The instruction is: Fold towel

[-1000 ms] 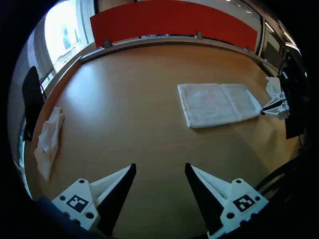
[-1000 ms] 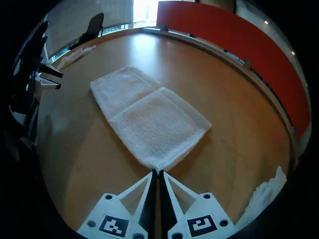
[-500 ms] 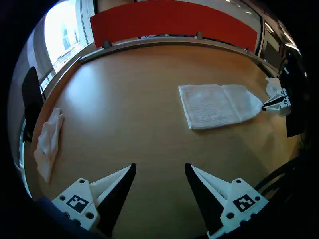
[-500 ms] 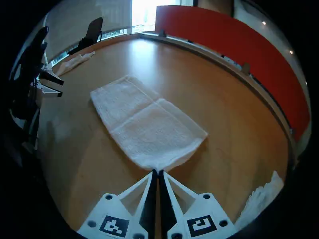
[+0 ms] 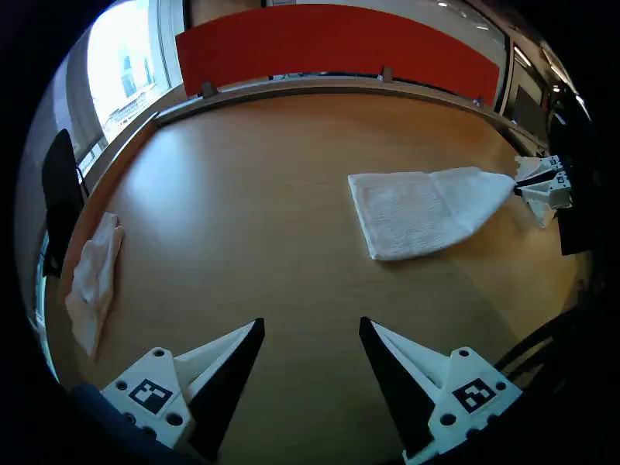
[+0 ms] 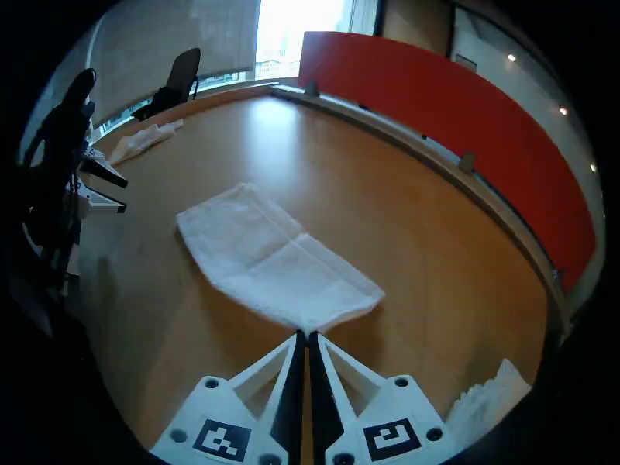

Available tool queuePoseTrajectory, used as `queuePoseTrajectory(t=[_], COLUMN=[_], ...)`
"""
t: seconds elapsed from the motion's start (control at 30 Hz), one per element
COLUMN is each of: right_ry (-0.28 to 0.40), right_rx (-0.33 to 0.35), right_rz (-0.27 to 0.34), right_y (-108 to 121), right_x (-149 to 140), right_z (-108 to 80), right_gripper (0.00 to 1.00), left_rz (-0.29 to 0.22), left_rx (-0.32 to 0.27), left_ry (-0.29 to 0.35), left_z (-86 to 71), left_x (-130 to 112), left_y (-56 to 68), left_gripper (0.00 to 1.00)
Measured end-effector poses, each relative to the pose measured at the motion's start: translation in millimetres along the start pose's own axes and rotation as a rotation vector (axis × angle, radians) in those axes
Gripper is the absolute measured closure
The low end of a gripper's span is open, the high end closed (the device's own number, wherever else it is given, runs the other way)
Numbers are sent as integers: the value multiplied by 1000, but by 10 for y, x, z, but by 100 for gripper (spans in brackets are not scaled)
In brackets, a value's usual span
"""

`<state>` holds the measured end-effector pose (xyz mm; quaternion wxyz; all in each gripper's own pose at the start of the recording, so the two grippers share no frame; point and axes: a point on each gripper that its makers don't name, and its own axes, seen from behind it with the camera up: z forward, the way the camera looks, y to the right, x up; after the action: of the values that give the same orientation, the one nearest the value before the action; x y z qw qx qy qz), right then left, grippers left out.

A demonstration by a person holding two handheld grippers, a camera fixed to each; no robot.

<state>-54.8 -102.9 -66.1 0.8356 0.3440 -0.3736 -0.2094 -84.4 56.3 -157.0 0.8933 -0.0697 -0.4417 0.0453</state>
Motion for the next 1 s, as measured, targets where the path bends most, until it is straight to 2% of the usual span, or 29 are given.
queuePoseTrajectory(t=[0.77,1.0], right_ry=[48,54], right_rx=[-34,-18], right_rz=[-71,-100], right_y=[188,133], right_x=[391,494], right_z=[-284,-277], right_gripper=[96,96], left_rz=[-65,-82], left_rx=[26,40], left_ry=[98,117], left_z=[-245,-309], left_x=[65,53], left_y=[-164,-223], left_gripper=[9,9])
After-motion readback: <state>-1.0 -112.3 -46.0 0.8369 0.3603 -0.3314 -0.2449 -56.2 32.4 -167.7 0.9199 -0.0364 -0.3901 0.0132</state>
